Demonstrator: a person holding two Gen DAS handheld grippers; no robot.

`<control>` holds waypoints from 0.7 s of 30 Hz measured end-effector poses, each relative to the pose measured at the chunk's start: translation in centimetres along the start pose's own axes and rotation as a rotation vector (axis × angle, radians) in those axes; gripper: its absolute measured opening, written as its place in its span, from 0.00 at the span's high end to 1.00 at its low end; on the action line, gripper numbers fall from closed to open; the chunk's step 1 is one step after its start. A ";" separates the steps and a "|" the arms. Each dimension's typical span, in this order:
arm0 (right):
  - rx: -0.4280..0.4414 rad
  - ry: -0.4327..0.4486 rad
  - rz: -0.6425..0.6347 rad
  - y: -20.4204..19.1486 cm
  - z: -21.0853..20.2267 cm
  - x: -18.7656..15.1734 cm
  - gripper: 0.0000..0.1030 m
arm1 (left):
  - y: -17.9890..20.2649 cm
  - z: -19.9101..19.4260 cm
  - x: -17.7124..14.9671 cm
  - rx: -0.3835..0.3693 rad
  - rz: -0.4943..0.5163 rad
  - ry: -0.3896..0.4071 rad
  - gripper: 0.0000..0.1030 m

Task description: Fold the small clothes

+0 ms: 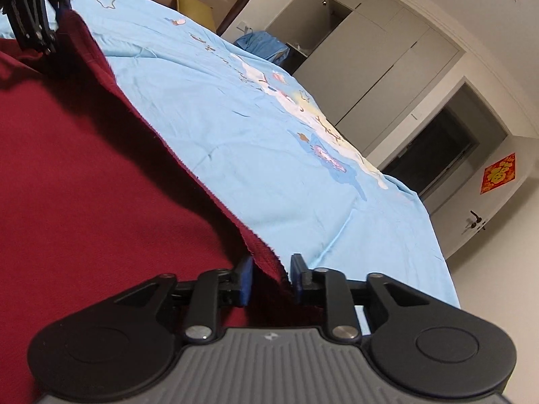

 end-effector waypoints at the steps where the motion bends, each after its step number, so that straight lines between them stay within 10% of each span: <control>1: -0.008 -0.001 0.002 0.0 0.1 -0.1 0.58 | -0.3 -0.4 -0.1 0.021 -0.013 0.019 0.19; 7: -0.082 0.023 0.099 2.9 -2.1 -1.0 0.11 | -1.8 -4.0 -1.1 0.083 -0.187 0.123 0.01; 11: -0.014 0.063 0.217 5.5 -6.1 -1.3 0.04 | -0.5 -6.2 -1.6 0.042 -0.199 0.208 0.01; 16: 0.392 0.062 0.261 5.3 -8.3 -2.3 0.00 | 3.5 -4.9 -1.4 -0.195 -0.073 0.222 0.01; 21: 0.479 0.024 0.248 3.5 -5.4 -2.0 0.04 | 6.6 0.0 -1.3 -0.332 0.057 0.145 0.01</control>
Point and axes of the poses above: each gripper's, at about its wrist camera, not at the fingertips, and z roughly the way its jaws point, y to its right, x to its top, the point moved 1 cm from there along z, roughly the way its jaws point, and after that the axes turned 11 degrees about -x, right-handed, at the moved point
